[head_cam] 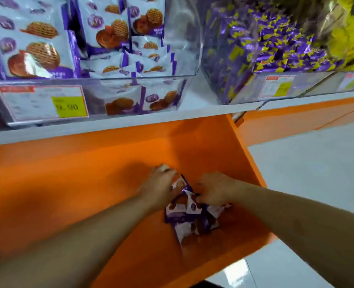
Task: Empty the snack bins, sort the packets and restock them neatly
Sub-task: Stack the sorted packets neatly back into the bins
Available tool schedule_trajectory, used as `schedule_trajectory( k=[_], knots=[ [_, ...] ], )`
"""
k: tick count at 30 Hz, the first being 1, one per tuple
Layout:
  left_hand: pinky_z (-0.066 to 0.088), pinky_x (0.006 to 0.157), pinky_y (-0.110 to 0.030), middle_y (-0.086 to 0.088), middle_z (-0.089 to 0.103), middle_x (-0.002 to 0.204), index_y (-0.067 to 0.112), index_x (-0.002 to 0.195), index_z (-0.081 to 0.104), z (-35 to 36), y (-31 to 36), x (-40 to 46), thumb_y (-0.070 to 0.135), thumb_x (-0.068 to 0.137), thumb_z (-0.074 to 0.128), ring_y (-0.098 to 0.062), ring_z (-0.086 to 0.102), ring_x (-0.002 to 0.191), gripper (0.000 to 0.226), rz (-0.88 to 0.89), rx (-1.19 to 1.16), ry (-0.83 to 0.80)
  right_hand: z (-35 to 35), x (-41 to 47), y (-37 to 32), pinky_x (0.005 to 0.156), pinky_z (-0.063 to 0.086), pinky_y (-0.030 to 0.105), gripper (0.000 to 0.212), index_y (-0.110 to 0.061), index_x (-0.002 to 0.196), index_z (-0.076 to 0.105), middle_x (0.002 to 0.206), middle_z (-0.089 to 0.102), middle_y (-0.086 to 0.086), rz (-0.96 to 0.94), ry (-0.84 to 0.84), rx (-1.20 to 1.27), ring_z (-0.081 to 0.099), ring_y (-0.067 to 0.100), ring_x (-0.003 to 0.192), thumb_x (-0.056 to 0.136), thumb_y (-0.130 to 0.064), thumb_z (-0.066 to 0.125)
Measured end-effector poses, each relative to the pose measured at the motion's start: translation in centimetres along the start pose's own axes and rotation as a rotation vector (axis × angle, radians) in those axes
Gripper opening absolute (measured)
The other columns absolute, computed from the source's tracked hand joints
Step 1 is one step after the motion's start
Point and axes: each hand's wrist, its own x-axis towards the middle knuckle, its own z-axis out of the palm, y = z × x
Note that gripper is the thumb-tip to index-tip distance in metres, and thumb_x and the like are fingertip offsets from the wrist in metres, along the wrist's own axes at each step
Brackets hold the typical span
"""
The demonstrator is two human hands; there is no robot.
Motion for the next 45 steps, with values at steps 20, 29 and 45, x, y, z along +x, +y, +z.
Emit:
schedule_trajectory(
  k=[20,29,45],
  knots=[
    [0.052,0.072,-0.02,0.025,0.064,0.102,0.041,0.116,0.061,-6.7,-4.6,-8.1,0.034,0.087,0.082,-0.011,0.068,0.097,0.037,-0.195,-0.507,0.098,-5.7,-4.1,-5.2,0.073,0.063,0.032,0.028,-0.023,0.102,0.071,0.097,0.076,-0.001,-0.155,0.14,0.629,0.075,0.016,0.083,0.082,-0.026,0.09],
    [0.063,0.085,-0.047,-0.004,0.075,0.114,0.024,0.128,0.067,-19.5,2.6,-17.3,0.013,0.073,0.078,-0.027,0.077,0.093,0.057,-0.022,-0.89,0.179,-12.2,-15.2,-14.2,0.066,0.064,0.039,0.017,0.001,0.103,0.071,0.096,0.076,0.023,-0.374,0.465,1.043,0.076,0.032,0.075,0.089,-0.003,0.08],
    [0.063,0.08,-0.041,0.006,0.073,0.122,0.032,0.134,0.063,-27.2,5.7,-23.6,0.042,0.07,0.095,-0.022,0.076,0.092,0.072,0.044,-0.733,0.259,-13.8,-21.6,-18.2,0.056,0.046,0.024,0.018,0.004,0.078,0.066,0.063,0.066,0.017,-0.505,0.774,1.074,0.063,0.016,0.054,0.088,-0.002,0.08]
  ],
)
